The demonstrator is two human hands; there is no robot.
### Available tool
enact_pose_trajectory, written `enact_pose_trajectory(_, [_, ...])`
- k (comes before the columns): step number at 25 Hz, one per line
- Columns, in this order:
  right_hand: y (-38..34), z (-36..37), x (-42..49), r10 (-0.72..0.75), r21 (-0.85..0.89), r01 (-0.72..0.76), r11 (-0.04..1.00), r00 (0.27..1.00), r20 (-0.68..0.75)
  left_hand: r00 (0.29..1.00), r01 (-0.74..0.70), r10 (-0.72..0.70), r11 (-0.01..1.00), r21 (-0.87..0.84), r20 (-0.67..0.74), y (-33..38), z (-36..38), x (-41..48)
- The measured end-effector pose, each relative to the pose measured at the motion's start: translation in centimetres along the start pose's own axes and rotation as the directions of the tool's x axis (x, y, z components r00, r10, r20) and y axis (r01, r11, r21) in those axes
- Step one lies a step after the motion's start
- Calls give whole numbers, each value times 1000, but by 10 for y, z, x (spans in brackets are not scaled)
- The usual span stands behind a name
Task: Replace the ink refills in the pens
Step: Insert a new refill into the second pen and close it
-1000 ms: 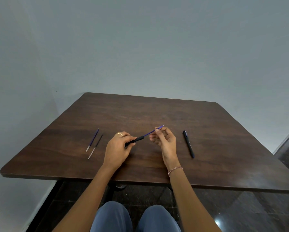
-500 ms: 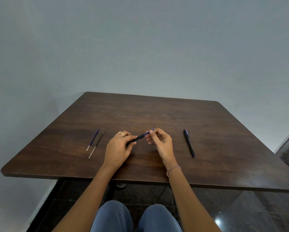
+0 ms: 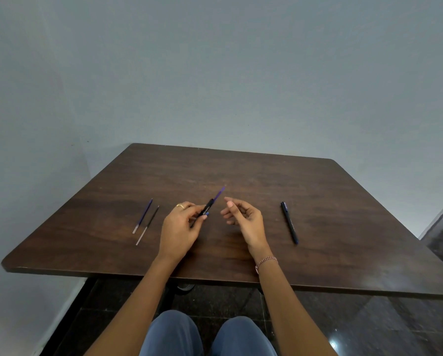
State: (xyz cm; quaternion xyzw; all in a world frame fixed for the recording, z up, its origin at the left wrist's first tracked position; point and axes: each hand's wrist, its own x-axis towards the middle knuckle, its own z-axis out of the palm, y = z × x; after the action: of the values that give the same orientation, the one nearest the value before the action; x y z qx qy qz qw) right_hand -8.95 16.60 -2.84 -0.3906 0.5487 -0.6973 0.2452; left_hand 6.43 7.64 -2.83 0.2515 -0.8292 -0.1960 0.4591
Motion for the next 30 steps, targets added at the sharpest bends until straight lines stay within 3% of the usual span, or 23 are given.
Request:
enact_pose_trajectory(5, [0,1,1,38,-87,-38,995,999,-5,922,274,-300,952,-134,-246,-9,-6,5])
enact_pose_trajectory(10, [0,10,7,37,-386,-48,921,999,-36,864,384,-424,903,-191,-271,-11,-6,9])
enact_pose_trajectory(12, [-4,25,15,16,-576,-35,816,999,-38,848,398,-445,893,-210,-286,-11,-7,10])
enact_pose_trajectory(15, [-17,54,30,48,-815,-56,577,998,-35,826,417,-477,876,-242,-300,-11,-7,9])
enact_pose_trajectory(17, [-20,68,38,91,-890,-67,452,995,-29,830,413,-471,879,-238,-298,-12,-7,9])
enact_pose_trajectory(20, [-17,79,41,184,-933,-76,351,983,-11,854,380,-442,890,-251,-275,-14,-5,9])
enact_pose_trajectory(22, [-12,76,41,203,-936,-92,339,979,-23,874,361,-423,894,-267,-237,-14,-4,7])
enact_pose_trajectory(30, [-13,48,38,254,-838,-174,517,966,-44,934,306,-348,892,-332,-77,-8,-1,5])
